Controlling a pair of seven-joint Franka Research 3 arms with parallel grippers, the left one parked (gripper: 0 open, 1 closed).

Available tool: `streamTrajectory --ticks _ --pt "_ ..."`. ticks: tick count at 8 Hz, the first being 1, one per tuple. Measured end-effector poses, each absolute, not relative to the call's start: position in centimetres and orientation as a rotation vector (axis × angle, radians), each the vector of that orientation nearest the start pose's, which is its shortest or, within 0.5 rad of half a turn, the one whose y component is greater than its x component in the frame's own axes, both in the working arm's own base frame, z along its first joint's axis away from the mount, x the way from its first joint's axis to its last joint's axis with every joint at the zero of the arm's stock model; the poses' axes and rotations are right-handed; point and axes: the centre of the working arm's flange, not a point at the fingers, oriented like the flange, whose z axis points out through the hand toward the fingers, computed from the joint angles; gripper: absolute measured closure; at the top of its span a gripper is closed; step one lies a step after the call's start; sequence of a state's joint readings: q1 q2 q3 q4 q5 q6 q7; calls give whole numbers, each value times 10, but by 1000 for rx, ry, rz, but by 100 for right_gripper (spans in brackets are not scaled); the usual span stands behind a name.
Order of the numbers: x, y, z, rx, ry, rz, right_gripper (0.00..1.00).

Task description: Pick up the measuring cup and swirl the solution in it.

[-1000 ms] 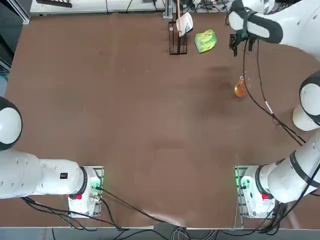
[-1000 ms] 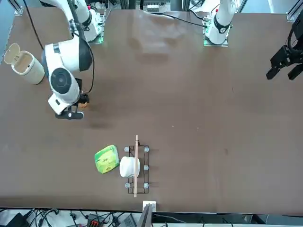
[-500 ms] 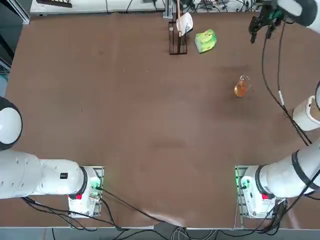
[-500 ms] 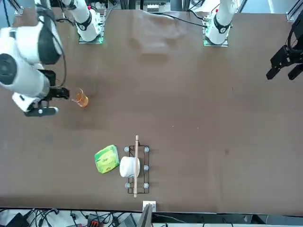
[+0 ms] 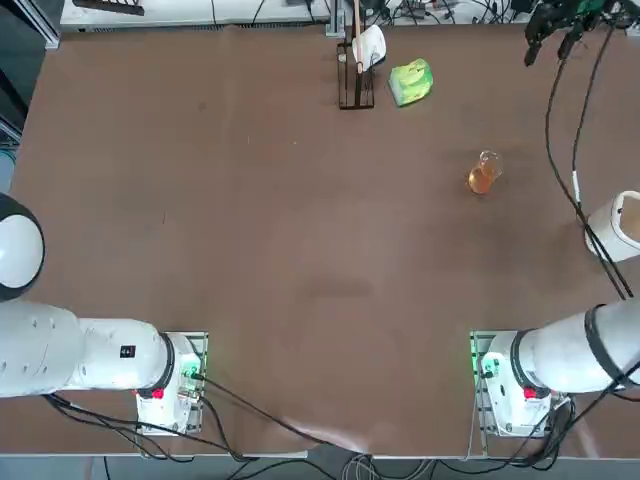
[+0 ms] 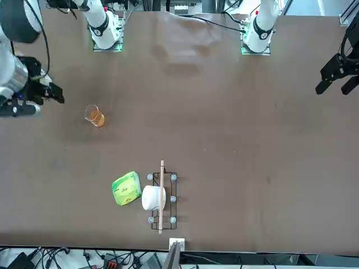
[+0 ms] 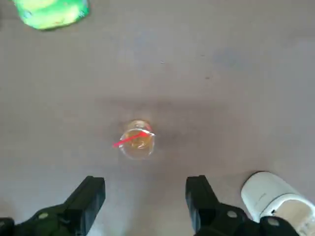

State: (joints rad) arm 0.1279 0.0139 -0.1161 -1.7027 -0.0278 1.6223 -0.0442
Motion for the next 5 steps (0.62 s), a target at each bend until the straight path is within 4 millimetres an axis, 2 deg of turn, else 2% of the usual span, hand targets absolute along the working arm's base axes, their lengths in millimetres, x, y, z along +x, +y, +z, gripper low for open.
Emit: streamTrajectory --ticks 2,5 --pt "543 -17 589 -3132 -23 78 0" --pt "526 -18 616 -3124 0 33 0"
